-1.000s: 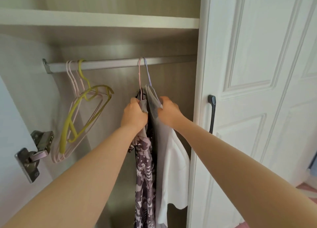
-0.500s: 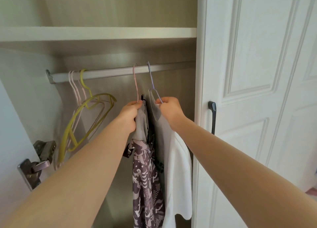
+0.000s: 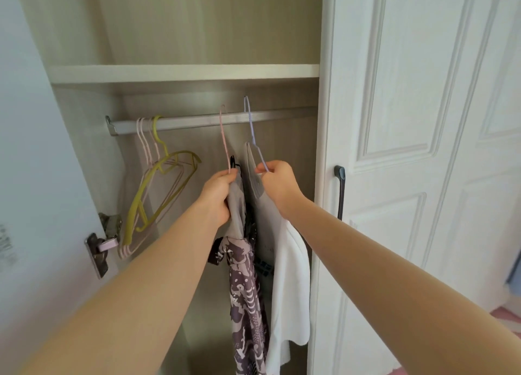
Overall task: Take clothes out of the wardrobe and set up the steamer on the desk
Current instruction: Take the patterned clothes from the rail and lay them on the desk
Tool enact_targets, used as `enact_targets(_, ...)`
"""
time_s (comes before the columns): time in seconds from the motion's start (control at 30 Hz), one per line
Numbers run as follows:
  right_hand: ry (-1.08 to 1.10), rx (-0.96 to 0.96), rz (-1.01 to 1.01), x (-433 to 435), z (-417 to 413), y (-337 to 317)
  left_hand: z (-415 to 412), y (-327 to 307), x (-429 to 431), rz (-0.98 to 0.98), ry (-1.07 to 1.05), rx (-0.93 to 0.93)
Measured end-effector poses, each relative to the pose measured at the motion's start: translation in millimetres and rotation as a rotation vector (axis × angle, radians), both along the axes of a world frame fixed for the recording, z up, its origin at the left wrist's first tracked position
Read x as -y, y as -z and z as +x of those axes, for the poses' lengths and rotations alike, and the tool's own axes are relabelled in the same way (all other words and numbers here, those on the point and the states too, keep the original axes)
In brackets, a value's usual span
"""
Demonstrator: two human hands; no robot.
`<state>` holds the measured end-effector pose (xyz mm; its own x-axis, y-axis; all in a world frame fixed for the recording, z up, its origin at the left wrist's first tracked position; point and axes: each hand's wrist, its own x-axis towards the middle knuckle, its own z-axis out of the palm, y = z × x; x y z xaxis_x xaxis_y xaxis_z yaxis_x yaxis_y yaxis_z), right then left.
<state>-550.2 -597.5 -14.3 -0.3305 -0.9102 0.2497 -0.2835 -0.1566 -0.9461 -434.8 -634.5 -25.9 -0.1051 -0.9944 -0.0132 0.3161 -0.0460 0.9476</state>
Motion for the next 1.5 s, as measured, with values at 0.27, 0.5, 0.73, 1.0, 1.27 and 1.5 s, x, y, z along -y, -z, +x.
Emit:
enact_targets(0.27, -0.002, -0.062, 0.081, -57.3, 13.9, 30.6, 19.8, 33.4, -54.7, 0.105, -0.064, -0.008)
enact_targets(0.5, 0.012, -0.045, 0.152, -141.7, 28.7, 60.0, 28.6, 71.8, -153.2, 0.154, -0.103, -0.051)
enact_targets(0.73, 0.044, -0.056, 0.166, -242.4, 56.1, 84.3, 46.7, 88.9, -244.2, 0.153, -0.080, -0.016)
enact_targets(1.0, 0.104, -0.058, 0.140, -337.2, 82.0, 80.0, 76.8, 86.7, -324.7, 0.073, 0.009, 0.116)
enact_targets(1.27, 0.163, -0.070, 0.108, -436.9, 110.2, 68.9, 110.9, 68.6, -414.8, -0.072, 0.047, 0.221)
enact_targets(1.5, 0.184, -0.072, 0.085, -530.4, 133.1, 60.4, 142.2, 54.1, -503.7, -0.124, 0.202, 0.150)
